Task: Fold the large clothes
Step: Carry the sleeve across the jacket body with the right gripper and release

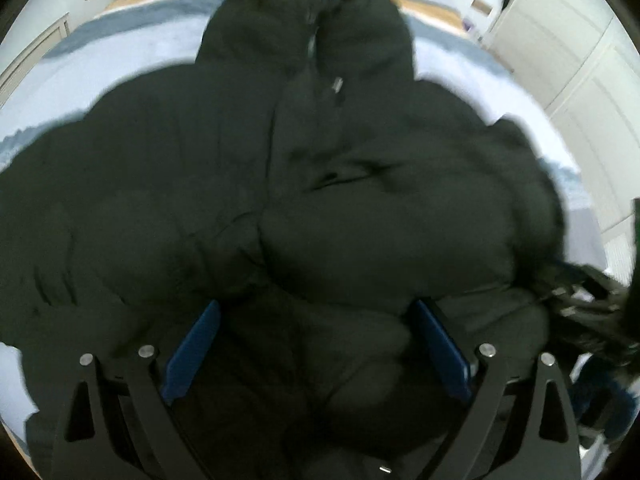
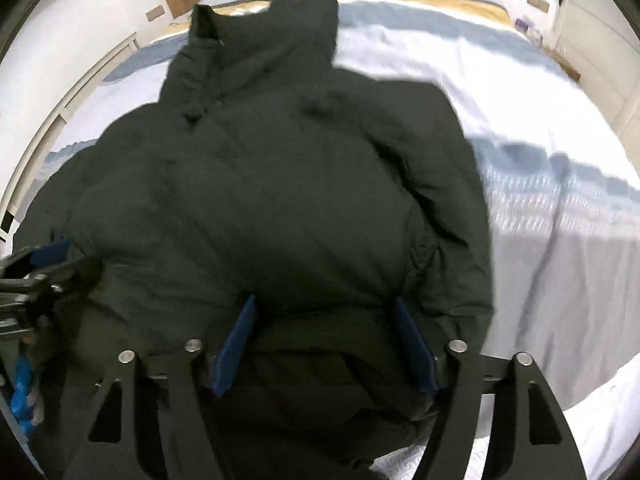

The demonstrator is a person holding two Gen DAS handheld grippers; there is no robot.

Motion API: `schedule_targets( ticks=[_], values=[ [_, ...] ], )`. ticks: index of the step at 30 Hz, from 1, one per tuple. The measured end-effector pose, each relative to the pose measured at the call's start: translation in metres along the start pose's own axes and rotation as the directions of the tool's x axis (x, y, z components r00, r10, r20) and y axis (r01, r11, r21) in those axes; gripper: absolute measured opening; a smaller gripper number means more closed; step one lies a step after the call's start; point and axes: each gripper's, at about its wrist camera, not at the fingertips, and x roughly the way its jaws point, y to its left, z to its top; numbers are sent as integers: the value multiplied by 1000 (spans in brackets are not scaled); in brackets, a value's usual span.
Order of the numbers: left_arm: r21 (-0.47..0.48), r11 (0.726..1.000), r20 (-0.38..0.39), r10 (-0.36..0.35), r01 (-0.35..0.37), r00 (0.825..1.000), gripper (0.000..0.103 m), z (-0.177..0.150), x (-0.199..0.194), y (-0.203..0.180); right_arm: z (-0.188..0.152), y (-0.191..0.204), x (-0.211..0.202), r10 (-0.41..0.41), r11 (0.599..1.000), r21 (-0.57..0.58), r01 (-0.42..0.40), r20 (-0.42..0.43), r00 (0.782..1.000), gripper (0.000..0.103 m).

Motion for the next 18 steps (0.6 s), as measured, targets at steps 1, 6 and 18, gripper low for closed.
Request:
schedule_targets(
  ticks=[1,6,18],
  values=[
    [6,1000,1,2,-2,1000,98,-4,5,1,-4,-4,5,16,1000,12,-16,2,1000,71],
    [18,1000,2,22,-22,1000,98,-3,2,-5,-8,-3,13,15,1000,-11,-15,-8,1000,71],
    [19,997,70,72,-73,995,98,30,9,-16,51,-1,-16,10,1000,-1,-10,106,994,71]
  ],
)
